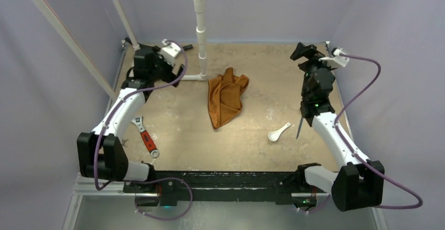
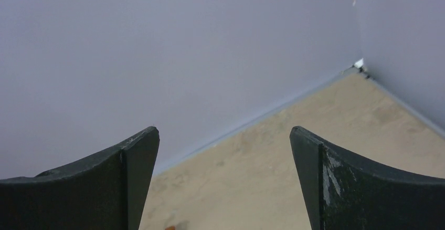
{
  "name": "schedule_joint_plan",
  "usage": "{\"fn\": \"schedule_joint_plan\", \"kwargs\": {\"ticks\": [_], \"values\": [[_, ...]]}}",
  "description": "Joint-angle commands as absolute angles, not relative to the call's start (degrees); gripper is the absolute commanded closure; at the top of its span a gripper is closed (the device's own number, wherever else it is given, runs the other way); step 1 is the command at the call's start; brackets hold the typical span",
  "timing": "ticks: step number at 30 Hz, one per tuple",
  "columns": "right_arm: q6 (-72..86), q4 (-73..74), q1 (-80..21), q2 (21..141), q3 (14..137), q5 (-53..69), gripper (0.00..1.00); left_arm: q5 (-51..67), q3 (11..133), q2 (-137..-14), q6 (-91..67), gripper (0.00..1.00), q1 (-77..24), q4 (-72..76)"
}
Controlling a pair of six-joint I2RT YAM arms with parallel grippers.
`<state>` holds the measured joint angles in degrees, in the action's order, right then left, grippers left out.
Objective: Fold the napkin into a case and place the utensils inside
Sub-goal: Pick up the crumpled napkin from the center of the board.
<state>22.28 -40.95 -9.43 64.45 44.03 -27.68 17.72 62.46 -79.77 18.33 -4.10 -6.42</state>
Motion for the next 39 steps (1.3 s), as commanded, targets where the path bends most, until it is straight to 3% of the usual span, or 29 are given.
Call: {"fn": "schedule_joint_plan", "kwargs": {"ticks": [1, 7, 16, 22, 25, 30, 36, 39], "values": [[35.16, -18.32, -5.58, 68.52, 49.31, -9.73, 0.01, 18.74, 63.19, -78.92, 29.02, 0.01, -13.8, -27.75], [32.93, -5.25, -15.5, 74.78, 50.83, -17.58, 0.01, 16.04, 63.79, -83.63, 25.72, 0.01, -24.72, -29.68], [33.51, -0.15, -18.9, 69.57, 43.78, -17.53, 0.01, 11.24, 60.78, -91.74, 18.3, 0.01, -39.09, -24.01], [33.9, -0.09, -19.12, 68.79, 42.12, -15.25, 0.01, 5.79, 59.42, -96.79, 13.69, 0.02, -42.55, -17.22], [33.84, -0.09, -19.31, 68.84, 41.68, -14.59, 0.01, 3.74, 58.97, -98.49, 12.75, 0.08, -42.84, -14.75], [33.6, -0.52, -19.74, 69.74, 40.99, -12.83, 0.01, 1.13, 57.98, -99.82, 11.32, 0.31, -42.86, -12.09], [33.18, -2.1, -20.66, 72.74, 42.21, -11.84, 0.01, -2.81, 60.84, -98.13, 10.98, 0.82, -42.17, -16.81], [32.69, -2.93, -21.24, 74.45, 43.75, -11.69, 0.01, -7.45, 61.36, -93.58, 11.88, 1.0, -41.81, -16.82]]}}
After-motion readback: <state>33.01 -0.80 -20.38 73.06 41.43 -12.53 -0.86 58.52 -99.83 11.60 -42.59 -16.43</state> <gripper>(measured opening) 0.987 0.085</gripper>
